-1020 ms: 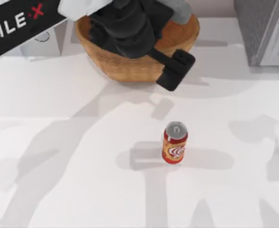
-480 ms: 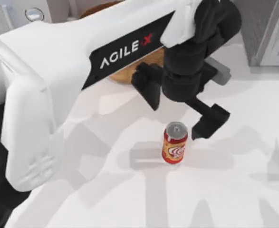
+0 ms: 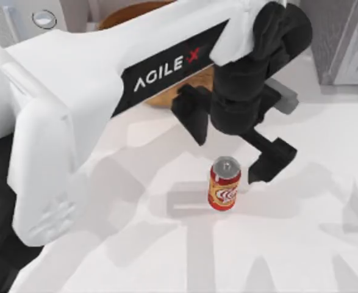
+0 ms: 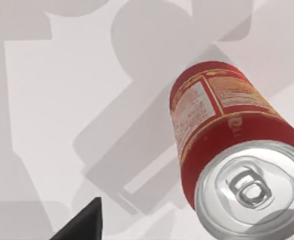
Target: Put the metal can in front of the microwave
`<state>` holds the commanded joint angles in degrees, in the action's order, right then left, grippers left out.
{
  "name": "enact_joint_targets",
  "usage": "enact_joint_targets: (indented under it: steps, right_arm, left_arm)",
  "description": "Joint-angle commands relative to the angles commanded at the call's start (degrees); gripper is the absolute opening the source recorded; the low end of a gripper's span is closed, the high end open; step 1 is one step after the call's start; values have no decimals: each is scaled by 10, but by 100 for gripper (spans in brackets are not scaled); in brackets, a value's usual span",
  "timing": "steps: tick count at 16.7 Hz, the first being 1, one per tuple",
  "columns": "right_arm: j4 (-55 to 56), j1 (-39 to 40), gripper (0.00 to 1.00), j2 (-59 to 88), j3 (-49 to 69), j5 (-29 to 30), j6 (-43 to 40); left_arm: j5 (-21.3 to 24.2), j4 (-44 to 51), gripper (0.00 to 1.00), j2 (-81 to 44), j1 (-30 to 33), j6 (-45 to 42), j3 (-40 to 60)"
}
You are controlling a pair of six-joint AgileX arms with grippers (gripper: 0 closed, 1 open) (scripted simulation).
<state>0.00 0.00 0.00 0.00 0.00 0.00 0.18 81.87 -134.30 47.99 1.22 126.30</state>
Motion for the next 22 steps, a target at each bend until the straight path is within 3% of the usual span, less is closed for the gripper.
enact_joint_targets:
  steps: [6,11,22]
  right_arm:
    - [0,0,100,0,0,0,0]
    - [0,0,100,0,0,0,0]
    - [0,0,100,0,0,0,0]
  left_arm:
    - [0,-115,100,-1,1,0,-114]
    - [0,-125,100,-1,1,1,-124]
    - [0,-125,17,-1,1,1,-124]
